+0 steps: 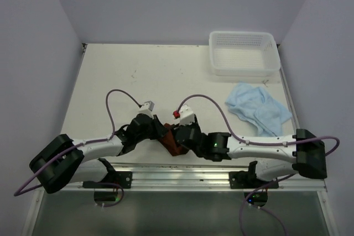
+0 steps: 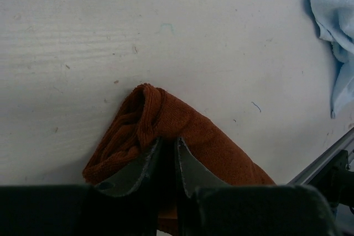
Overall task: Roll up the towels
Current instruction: Roll the towel
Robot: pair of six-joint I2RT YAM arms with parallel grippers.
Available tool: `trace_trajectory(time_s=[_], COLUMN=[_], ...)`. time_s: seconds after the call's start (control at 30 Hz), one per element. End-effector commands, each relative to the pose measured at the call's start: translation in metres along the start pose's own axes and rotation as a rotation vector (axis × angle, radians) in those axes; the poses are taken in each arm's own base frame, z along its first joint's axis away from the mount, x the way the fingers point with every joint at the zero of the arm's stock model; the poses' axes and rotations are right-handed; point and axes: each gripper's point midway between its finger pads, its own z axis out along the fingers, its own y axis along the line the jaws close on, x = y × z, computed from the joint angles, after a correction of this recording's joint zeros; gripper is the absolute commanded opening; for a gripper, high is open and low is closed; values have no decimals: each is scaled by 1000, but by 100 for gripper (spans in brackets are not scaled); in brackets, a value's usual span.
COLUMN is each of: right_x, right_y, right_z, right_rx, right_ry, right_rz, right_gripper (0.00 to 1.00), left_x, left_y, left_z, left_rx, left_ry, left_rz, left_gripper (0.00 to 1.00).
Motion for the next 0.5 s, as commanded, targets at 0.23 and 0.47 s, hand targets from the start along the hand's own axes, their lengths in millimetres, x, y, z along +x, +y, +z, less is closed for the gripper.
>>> trace_trajectory(time_s=[0.23,0.47], right_x=[24,38], right_y=[7,24], right_z=[27,44], right_rx=[-358,-431], right_ry=[265,337], right_rz=[461,513], right_gripper=[71,75], left_x=[32,34], left_y=[48,51], left_z=[-13,-16], left_rx=[-143,-144], left_ry=[58,54], left_rz=[-10,-20], left_gripper=[17,16])
